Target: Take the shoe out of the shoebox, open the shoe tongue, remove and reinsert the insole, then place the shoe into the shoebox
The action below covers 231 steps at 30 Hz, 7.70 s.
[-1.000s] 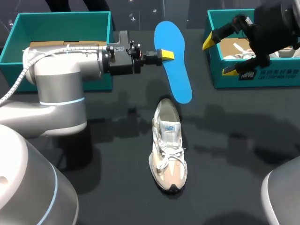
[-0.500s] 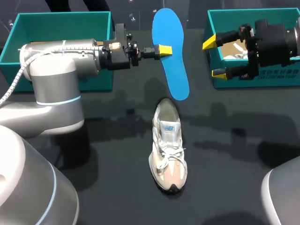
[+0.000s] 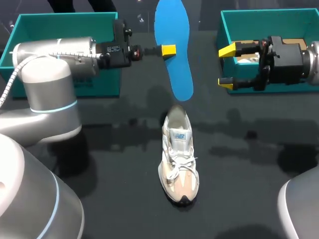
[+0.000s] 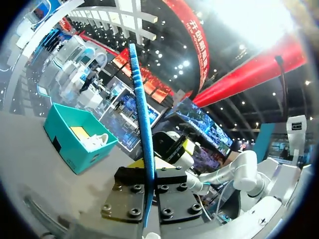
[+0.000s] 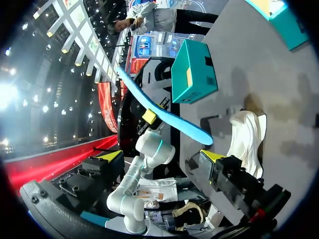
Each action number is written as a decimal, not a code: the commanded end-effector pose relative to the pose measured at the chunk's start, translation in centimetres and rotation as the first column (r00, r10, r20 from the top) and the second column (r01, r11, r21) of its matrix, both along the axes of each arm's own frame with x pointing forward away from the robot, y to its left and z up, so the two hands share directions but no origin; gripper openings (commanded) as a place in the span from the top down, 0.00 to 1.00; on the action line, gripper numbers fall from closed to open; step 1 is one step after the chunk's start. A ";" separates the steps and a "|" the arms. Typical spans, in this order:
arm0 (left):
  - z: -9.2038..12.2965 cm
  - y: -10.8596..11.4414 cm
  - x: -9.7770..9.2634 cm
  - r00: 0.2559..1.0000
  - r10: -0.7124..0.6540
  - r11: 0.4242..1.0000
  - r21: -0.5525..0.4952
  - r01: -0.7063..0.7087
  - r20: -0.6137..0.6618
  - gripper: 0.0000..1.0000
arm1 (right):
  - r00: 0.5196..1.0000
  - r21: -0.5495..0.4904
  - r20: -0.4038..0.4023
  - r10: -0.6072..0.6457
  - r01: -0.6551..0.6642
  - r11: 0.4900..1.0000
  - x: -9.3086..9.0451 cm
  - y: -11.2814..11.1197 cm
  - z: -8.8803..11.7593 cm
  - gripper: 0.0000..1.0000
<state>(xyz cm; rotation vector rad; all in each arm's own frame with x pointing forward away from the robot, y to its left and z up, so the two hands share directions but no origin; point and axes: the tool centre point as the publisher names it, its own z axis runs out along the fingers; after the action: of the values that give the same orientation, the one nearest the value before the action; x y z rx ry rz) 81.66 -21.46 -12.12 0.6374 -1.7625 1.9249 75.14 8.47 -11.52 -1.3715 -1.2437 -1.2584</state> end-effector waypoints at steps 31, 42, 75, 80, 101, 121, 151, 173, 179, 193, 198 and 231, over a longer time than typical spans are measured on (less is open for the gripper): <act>0.8 1.5 -1.1 0.448 -0.005 0.995 0.051 -0.091 0.894 1.00 | 1.000 0.050 -0.008 -0.004 0.004 0.999 0.6 0.2 -0.4 0.00; 0.6 2.0 -1.4 0.102 -0.071 0.983 0.087 -0.162 0.992 1.00 | 1.000 0.050 -0.008 -0.004 0.004 0.999 0.6 0.2 -0.4 0.00; -0.5 1.2 -2.8 -0.705 -0.155 0.988 0.092 -0.126 0.693 1.00 | 1.000 0.050 -0.008 -0.004 0.004 0.999 0.6 0.2 -0.4 0.00; -0.7 0.7 -2.8 -0.716 -0.145 0.989 0.088 -0.117 0.682 1.00 | 0.999 0.039 0.026 0.034 -0.035 0.999 0.9 0.6 -0.4 0.00; -1.8 -1.1 -2.0 -0.647 -0.174 0.983 0.089 -0.162 0.742 1.00 | 0.988 0.038 0.112 0.104 -0.108 0.993 0.7 4.6 -2.1 0.00; -2.3 -2.4 -1.4 -0.610 -0.176 0.977 0.062 -0.203 0.772 1.00 | 0.983 0.031 0.119 0.141 -0.145 0.989 0.6 6.5 -2.0 0.40; -2.5 -3.0 -1.0 -0.633 -0.180 0.977 0.060 -0.207 0.753 1.00 | 0.980 0.030 0.066 0.189 -0.192 0.981 0.3 7.7 -2.4 0.74; -2.7 -3.1 -1.4 -0.634 -0.179 0.979 0.072 -0.191 0.753 1.00 | 0.977 0.042 0.067 0.204 -0.207 0.977 0.3 7.8 -2.8 1.00; -2.4 -1.0 -2.3 -0.620 -0.206 0.975 0.102 -0.199 0.757 0.00 | 0.978 0.050 0.077 0.192 -0.196 0.979 0.3 7.2 -3.1 1.00; -2.9 3.0 -3.3 -0.492 -0.293 0.949 0.189 -0.250 0.820 0.00 | 0.981 0.084 0.095 0.168 -0.176 0.981 0.6 5.8 -3.1 1.00; -2.9 3.0 -3.3 -0.492 -0.293 0.949 0.189 -0.250 0.820 0.00 | 0.981 0.084 0.095 0.168 -0.176 0.981 0.6 5.8 -3.1 1.00; -6.3 7.8 -4.0 -0.021 -0.623 0.755 0.595 -0.275 0.782 0.00 | 0.952 0.055 0.281 0.121 -0.142 0.988 3.2 3.5 -4.8 1.00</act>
<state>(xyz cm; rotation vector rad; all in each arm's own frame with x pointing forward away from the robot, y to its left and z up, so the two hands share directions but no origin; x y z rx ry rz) 77.59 -13.65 -18.52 -1.4020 -3.1517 1.4109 78.35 11.93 -16.27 -1.0638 -1.4381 -1.4226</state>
